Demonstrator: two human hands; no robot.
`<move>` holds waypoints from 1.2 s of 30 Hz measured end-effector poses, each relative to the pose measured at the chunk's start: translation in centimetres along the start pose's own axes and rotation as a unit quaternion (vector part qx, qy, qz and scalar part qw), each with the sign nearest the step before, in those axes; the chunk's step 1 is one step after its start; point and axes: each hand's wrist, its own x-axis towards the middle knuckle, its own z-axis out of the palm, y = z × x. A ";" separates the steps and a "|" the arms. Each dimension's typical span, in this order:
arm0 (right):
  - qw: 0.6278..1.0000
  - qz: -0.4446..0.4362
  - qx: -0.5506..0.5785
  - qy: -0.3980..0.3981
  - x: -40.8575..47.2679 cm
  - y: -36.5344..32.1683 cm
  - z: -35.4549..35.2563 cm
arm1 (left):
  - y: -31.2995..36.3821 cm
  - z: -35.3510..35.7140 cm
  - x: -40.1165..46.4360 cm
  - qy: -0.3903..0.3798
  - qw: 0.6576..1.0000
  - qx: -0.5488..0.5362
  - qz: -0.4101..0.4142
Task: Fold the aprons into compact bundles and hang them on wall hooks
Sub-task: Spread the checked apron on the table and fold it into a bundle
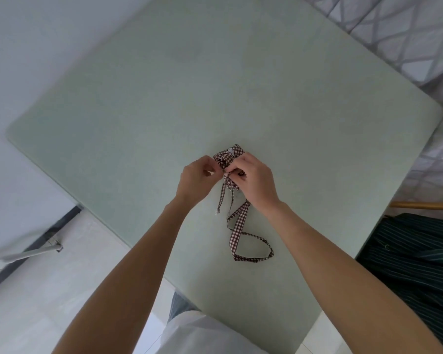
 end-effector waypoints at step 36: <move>0.885 0.347 0.310 0.017 0.3 -1.2 0.7 | -3.7 -2.2 -1.8 0.108 0.991 0.025 -0.079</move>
